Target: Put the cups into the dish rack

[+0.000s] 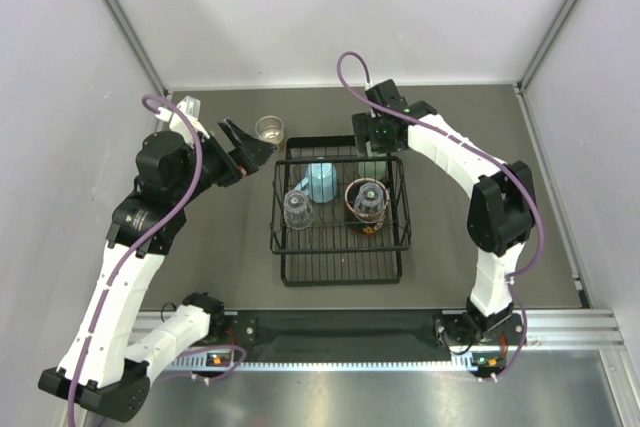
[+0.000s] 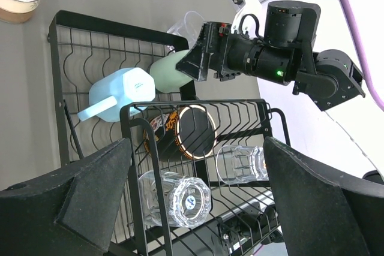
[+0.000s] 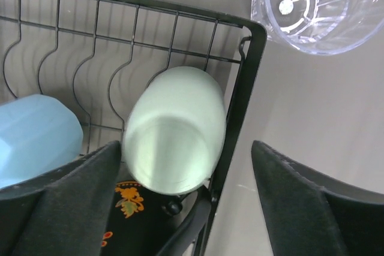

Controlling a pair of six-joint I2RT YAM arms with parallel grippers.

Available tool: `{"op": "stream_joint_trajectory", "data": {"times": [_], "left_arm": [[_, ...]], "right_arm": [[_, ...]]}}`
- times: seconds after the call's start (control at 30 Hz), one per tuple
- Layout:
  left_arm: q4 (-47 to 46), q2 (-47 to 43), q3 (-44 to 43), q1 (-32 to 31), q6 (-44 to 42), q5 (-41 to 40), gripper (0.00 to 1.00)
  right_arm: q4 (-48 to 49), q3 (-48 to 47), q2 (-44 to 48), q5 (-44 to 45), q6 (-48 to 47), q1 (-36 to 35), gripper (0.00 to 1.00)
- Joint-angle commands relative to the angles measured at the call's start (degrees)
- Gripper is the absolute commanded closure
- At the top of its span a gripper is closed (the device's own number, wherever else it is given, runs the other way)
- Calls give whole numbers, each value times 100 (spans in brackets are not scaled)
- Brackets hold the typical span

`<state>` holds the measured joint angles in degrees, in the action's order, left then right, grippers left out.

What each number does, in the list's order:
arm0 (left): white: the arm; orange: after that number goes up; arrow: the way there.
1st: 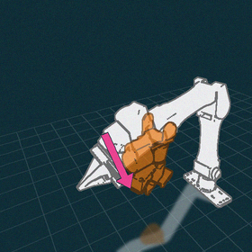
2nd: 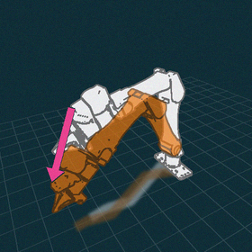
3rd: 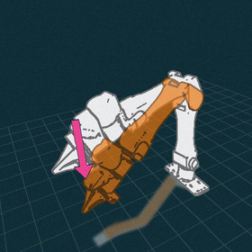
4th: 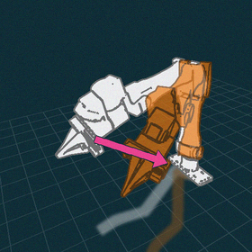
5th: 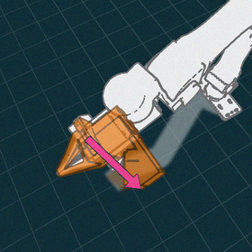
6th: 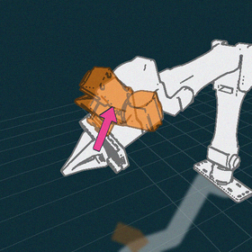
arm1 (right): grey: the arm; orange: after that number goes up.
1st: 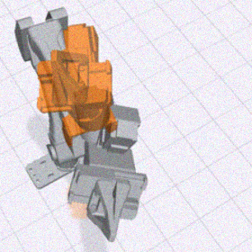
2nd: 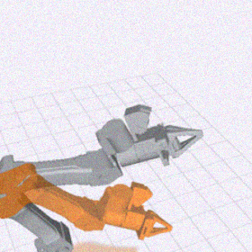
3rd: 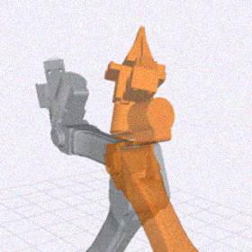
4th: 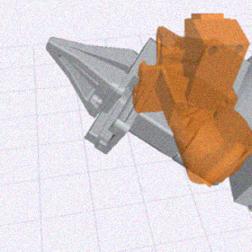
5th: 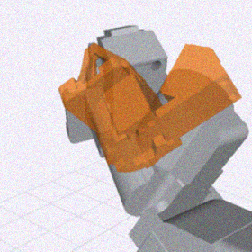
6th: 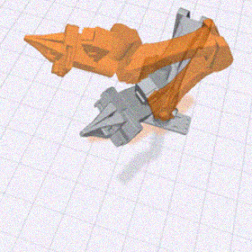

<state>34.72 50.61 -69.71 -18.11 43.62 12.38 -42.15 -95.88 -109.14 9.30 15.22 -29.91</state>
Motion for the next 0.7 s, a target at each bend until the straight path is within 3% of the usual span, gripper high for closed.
{"op": "stream_joint_trajectory", "data": {"times": [0.0, 0.13, 0.33, 0.67], "left_arm": [[-229, -86, -25, -8, 51, 71, 4], [-255, -51, -16, -8, 68, 133, 4], [-238, -95, 10, -8, 86, 133, 4], [-18, -218, -86, -8, -2, -60, 4]], "right_arm": [[58, -186, 270, 45, -11, -85, 11], [-39, -396, 341, 63, -2, -85, 4], [-39, -1055, 359, 327, 77, 108, 7], [251, -1689, 25, 547, 850, 977, 25]]}}
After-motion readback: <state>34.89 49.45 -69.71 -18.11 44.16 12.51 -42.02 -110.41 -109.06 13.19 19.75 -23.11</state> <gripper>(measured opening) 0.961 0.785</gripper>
